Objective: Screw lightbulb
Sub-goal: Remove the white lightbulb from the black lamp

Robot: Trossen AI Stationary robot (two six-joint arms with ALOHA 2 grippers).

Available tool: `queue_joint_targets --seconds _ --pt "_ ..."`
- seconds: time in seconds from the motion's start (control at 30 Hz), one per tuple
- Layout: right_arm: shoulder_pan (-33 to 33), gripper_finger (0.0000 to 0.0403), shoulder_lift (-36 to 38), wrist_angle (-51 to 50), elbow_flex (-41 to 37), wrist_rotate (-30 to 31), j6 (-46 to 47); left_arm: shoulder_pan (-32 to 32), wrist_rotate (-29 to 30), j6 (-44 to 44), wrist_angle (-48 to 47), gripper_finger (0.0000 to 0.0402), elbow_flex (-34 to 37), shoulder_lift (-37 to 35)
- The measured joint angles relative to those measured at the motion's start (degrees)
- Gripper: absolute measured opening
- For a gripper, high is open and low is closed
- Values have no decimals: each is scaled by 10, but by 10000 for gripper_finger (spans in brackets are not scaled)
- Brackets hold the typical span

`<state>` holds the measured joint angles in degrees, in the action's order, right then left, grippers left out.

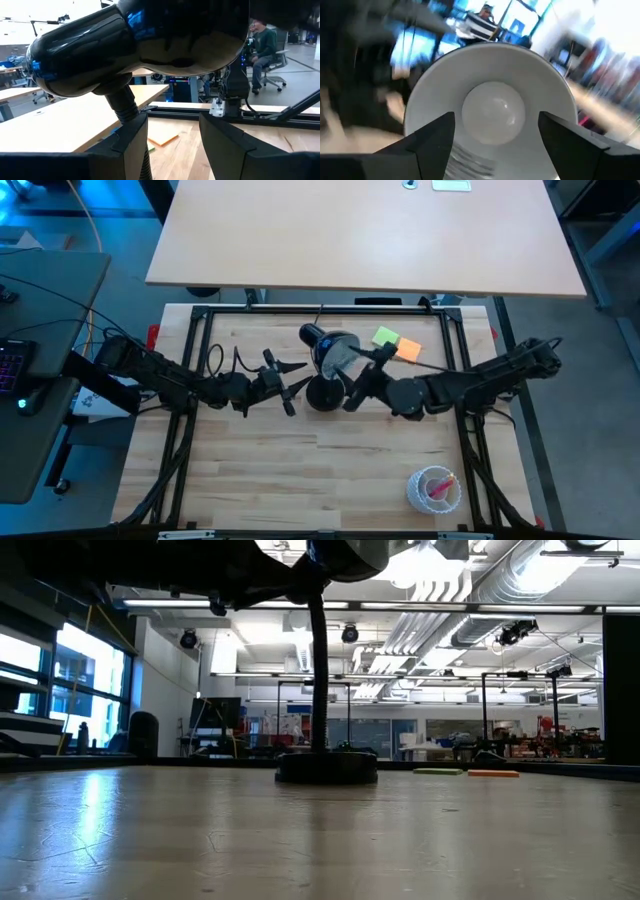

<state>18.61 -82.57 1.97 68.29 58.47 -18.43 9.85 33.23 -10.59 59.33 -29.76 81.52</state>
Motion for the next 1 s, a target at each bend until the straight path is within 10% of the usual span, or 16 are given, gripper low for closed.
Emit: queue_joint_targets --seconds 0.23,0.57,0.77,1.0 --pt "-37 284 5 -1 0 -74 270 0 -2 1 0 172 0 0" --pt "-113 284 5 -21 0 -179 313 0 -11 1 0 172 0 0" --pt "-129 284 5 -18 0 -220 206 0 -12 11 -9 172 0 0" --pt "-124 284 5 -18 0 -212 -134 1 -12 24 -14 172 0 0"
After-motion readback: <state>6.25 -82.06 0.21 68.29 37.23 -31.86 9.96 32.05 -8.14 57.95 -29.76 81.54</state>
